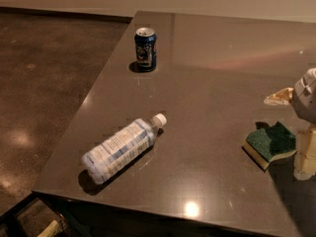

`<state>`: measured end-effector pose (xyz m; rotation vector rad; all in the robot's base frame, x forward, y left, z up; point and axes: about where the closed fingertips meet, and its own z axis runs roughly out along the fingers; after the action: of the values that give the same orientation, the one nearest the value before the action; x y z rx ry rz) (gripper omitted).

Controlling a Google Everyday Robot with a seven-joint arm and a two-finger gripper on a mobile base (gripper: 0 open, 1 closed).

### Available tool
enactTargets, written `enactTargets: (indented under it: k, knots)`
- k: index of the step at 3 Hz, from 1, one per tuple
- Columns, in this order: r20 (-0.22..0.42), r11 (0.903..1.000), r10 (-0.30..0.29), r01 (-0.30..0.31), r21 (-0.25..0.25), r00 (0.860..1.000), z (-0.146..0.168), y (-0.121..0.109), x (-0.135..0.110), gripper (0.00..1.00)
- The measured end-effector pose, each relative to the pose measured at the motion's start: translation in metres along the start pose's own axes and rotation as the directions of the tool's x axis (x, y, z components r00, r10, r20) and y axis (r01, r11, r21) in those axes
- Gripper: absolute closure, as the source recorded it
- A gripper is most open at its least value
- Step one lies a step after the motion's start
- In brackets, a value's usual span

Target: Pick sponge

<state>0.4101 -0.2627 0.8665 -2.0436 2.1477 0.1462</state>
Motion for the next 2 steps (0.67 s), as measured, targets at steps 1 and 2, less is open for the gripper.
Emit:
enactTargets:
  k: [1, 2]
  knots:
    - [0.019, 0.9994, -0.018, 0.018, -0.03, 1.0, 0.0119, 0.0052, 0.0018, 0.0]
    - [0.035, 0.9984, -0.032, 0.034, -0.045, 0.999, 0.0201, 0.0088, -0.0001, 0.0]
